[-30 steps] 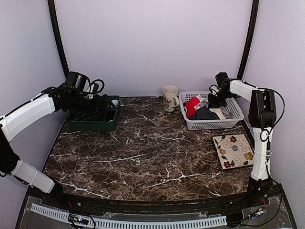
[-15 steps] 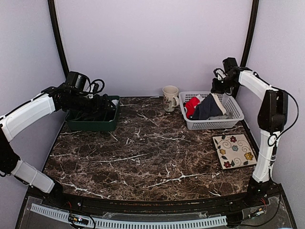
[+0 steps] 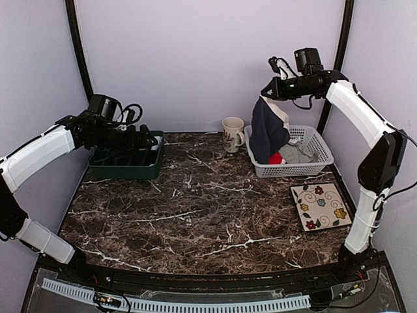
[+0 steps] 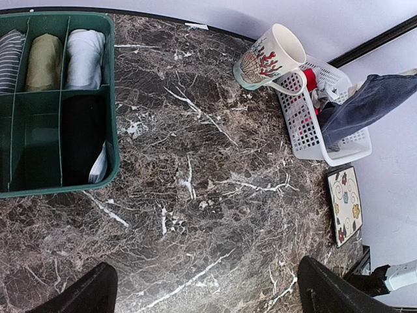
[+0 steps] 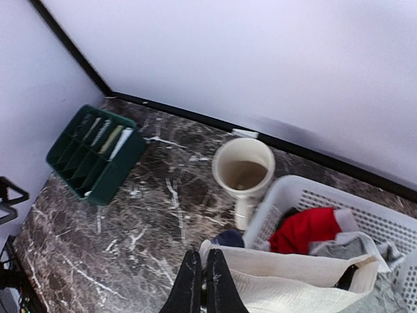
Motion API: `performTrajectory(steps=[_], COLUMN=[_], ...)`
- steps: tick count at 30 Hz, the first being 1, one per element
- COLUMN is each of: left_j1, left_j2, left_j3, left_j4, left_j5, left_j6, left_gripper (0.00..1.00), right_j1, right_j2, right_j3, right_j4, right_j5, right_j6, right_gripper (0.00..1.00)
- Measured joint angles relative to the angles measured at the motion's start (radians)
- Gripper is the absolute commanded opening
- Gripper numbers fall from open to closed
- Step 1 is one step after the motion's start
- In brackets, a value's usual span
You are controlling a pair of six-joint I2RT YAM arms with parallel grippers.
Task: Roll the underwear
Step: Pick up the underwear from the bin, then place the underwear at the center of the board.
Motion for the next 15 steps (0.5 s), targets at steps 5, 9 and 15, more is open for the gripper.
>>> performTrajectory(steps=[5,9,15], left_j1=[0.003,0.007,0.038], left_j2=[0.0,-0.002,-0.031], left_j3=[0.0,0.0,0.0], left_j4=[0.0,0.0,-0.008], left_j5=[0.0,-0.009,-0.037], left_j6=[0.0,0.0,0.0], left_gripper=[0.99,0.99,0.99], right_j1=[0.164,0.309,0.431], right_j2=[-0.019,-0.024,-0.114], right_j3=[0.063,0.11,-0.005], right_j4=[0.04,0.106,0.232], right_j5=[-0.063,-0.13,-0.219], right_j6=[0.005,0.044,0.11], right_gripper=[0.0,0.0,0.02])
